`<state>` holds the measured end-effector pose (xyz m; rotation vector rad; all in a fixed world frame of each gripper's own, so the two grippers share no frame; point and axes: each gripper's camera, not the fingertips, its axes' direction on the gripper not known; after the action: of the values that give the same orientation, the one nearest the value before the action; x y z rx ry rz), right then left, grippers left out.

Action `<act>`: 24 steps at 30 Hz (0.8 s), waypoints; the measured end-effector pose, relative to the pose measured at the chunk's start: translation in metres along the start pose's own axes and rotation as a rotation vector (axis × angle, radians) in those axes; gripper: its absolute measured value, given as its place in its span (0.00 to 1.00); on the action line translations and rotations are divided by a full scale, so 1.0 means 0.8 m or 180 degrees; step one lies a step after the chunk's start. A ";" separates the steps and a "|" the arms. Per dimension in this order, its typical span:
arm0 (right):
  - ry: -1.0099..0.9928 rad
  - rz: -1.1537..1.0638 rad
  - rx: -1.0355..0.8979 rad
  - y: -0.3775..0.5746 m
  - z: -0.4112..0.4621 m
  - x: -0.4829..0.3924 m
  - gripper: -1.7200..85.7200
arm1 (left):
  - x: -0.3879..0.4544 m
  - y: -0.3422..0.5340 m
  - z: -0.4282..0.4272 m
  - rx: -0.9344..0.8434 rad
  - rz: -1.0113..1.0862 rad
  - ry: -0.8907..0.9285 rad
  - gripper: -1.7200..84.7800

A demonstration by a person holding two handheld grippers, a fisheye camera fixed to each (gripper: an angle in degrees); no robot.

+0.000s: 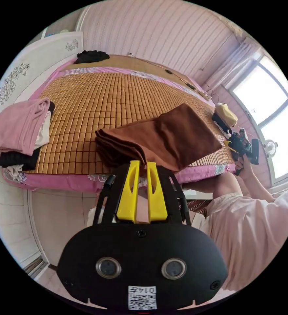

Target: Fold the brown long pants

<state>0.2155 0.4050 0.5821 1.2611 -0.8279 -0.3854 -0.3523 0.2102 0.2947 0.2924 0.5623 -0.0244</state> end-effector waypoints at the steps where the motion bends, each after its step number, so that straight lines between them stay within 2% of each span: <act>1: 0.0277 0.0005 -0.0075 0.005 0.017 0.001 0.03 | -0.026 0.014 0.009 -0.0095 -0.0257 0.0071 0.07; 3: 0.0567 -0.0127 -0.0182 -0.001 0.029 -0.009 0.03 | -0.053 0.025 0.009 -0.0087 -0.0519 0.0400 0.07; 6: 0.0685 -0.0700 -0.0391 -0.024 0.055 -0.060 0.05 | -0.073 0.030 -0.013 0.0065 -0.0723 0.0564 0.08; 9: 0.0490 -0.1527 -0.0673 -0.039 0.118 -0.147 0.11 | -0.077 0.025 -0.038 0.0175 -0.0772 0.0669 0.07; 13: -0.0107 -0.2590 -0.1439 -0.021 0.251 -0.287 0.19 | -0.080 0.018 -0.081 0.0396 -0.0793 0.0694 0.07; 15: -0.0110 -0.2952 -0.1645 -0.003 0.302 -0.335 0.21 | -0.085 0.017 -0.093 0.0410 -0.0812 0.0702 0.07; 19: 0.0049 -0.3261 -0.1910 0.019 0.386 -0.402 0.20 | -0.100 0.012 -0.110 0.0361 -0.0980 0.0764 0.08; 21: 0.0324 -0.3297 -0.2024 0.025 0.411 -0.407 0.16 | -0.106 0.012 -0.123 0.0390 -0.1060 0.0817 0.08; 24: 0.0311 -0.3233 -0.2120 0.019 0.422 -0.393 0.10 | -0.116 0.009 -0.154 0.0458 -0.1128 0.0676 0.08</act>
<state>-0.2415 0.3913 0.5166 0.9588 0.1165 -1.2780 -0.4944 0.2460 0.2467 0.3346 0.8201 -0.3812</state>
